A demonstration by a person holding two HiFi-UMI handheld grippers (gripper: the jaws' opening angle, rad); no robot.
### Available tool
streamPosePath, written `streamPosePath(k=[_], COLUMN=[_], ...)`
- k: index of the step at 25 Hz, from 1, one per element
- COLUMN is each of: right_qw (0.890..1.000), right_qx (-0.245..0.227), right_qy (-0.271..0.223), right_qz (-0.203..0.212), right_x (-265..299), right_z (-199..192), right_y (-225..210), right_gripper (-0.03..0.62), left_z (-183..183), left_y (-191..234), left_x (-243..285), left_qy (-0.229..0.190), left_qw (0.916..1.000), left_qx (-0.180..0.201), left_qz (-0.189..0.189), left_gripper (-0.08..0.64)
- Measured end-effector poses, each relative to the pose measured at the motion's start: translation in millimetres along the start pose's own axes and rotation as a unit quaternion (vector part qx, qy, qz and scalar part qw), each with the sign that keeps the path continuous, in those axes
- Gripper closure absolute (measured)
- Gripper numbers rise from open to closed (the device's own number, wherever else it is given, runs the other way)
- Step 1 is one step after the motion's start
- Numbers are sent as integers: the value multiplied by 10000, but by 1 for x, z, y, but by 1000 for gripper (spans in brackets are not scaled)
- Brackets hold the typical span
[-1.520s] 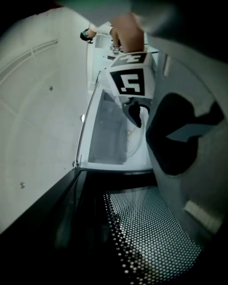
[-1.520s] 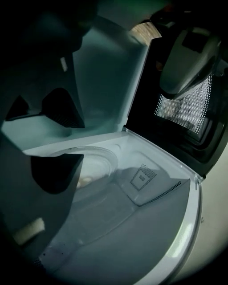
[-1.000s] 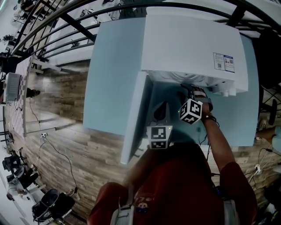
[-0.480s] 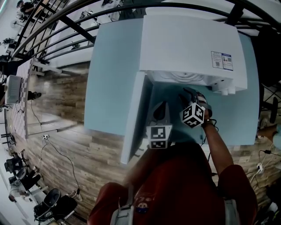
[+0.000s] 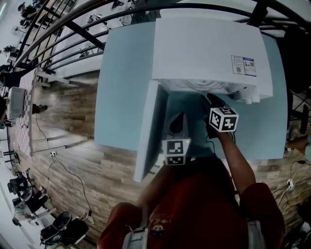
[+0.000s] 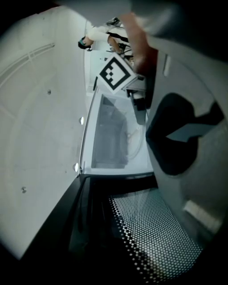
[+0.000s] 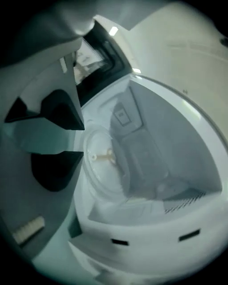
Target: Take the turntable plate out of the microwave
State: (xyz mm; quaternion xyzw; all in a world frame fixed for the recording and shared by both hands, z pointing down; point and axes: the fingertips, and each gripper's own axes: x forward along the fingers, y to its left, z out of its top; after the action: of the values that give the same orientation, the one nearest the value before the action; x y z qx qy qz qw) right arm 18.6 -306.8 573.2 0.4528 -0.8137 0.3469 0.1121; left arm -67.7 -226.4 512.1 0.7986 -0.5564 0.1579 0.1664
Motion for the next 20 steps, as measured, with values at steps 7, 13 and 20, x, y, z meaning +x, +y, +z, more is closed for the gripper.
streamPosePath(k=[7,13,20], right_qw=[9538,9052,8656], right_qx=[2899,4098,4854], right_qy=[-760,-1045,-1193], right_qz=[216,426,307], right_x=[-1,12,21], right_z=[7,5,-1], right_y=[-19,-23,-30], right_gripper=[443,445,534], left_z=[-1,-7,-12], left_y=[3,5,9], left_x=[-2,0,-2], left_qy=[36,79,149], left_qw=[10000,10000,9999], left_qx=[3,12,-11], left_qz=[-10,-19,-23], left_gripper=[560,560,560])
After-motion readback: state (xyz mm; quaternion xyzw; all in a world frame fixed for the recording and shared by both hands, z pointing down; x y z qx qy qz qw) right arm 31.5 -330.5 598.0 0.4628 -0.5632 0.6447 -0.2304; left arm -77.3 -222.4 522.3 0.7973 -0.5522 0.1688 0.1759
